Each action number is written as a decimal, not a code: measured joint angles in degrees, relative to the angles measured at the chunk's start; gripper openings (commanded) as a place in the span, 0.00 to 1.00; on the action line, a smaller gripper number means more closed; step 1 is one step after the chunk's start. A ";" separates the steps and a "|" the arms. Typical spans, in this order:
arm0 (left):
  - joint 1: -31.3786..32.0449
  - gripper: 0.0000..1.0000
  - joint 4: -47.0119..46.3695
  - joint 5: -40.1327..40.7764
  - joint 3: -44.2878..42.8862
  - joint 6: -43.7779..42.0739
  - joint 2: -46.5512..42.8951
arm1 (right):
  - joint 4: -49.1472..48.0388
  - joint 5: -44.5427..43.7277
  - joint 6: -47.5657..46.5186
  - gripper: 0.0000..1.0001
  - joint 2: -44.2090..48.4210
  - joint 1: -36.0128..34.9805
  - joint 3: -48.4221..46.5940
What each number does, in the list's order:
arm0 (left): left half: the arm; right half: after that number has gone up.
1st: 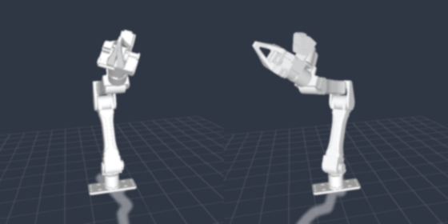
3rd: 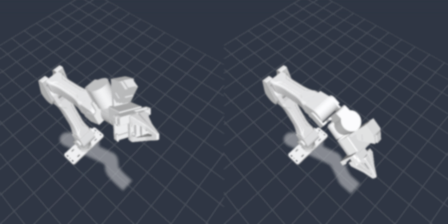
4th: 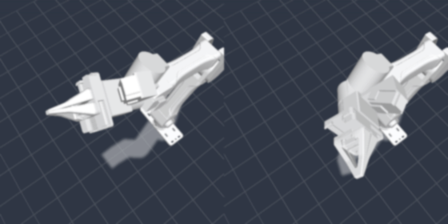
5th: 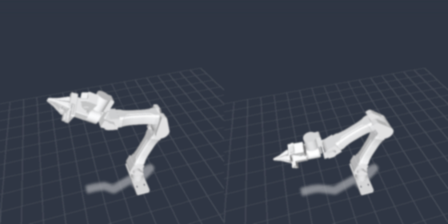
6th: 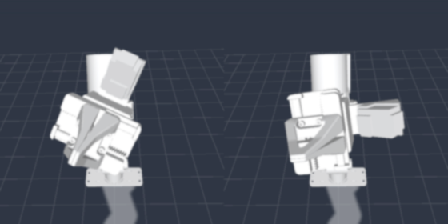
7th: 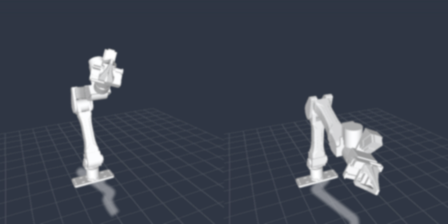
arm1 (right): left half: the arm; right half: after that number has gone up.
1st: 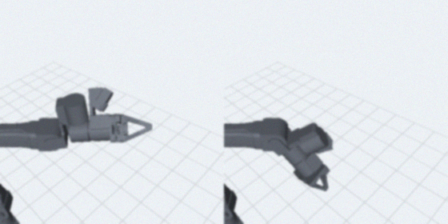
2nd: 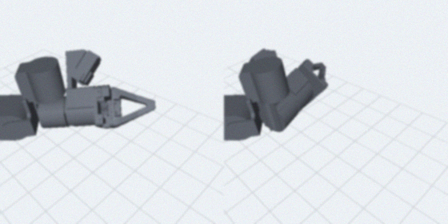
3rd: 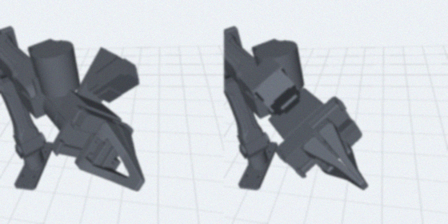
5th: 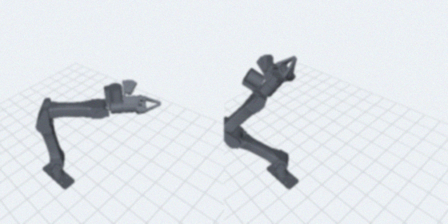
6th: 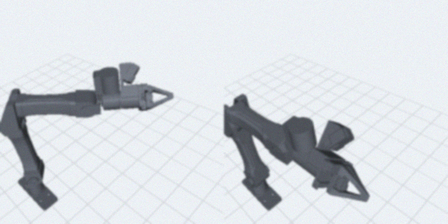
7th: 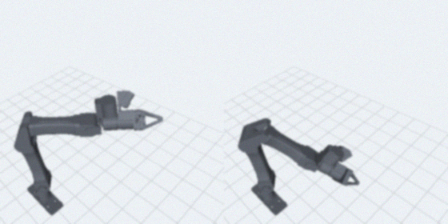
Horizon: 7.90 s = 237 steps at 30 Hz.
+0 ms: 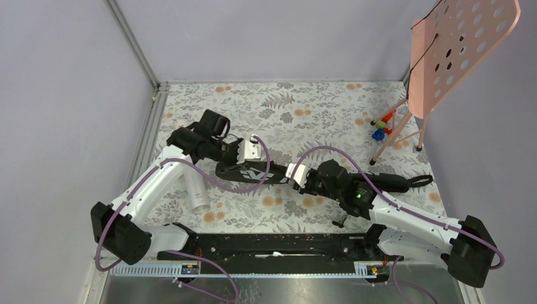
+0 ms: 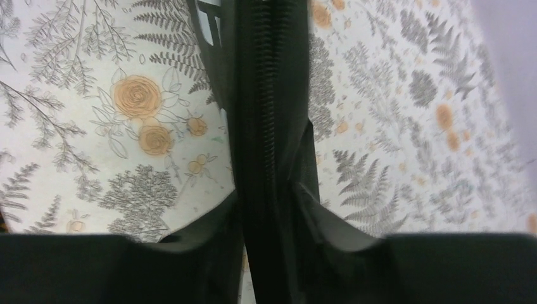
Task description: Pack up the badminton gear
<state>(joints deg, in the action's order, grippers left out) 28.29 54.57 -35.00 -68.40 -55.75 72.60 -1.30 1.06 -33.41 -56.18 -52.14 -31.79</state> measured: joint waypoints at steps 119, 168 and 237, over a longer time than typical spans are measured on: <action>0.61 0.00 2.43 3.63 2.99 -3.76 -4.46 | 11.21 10.10 22.18 0.48 -3.37 -4.59 -15.56; 0.61 0.00 3.19 3.48 1.36 -2.71 -2.97 | 5.33 5.44 16.31 0.33 -15.23 -4.61 -23.69; -5.27 0.00 1.38 22.18 8.07 -10.43 -14.38 | 40.74 -40.11 31.50 0.00 -29.49 40.54 -25.16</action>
<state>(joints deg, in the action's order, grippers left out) 23.03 55.94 -12.82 -60.34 -66.17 58.22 39.44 -39.05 -1.91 -85.67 -11.60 -56.95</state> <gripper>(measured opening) 0.134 0.179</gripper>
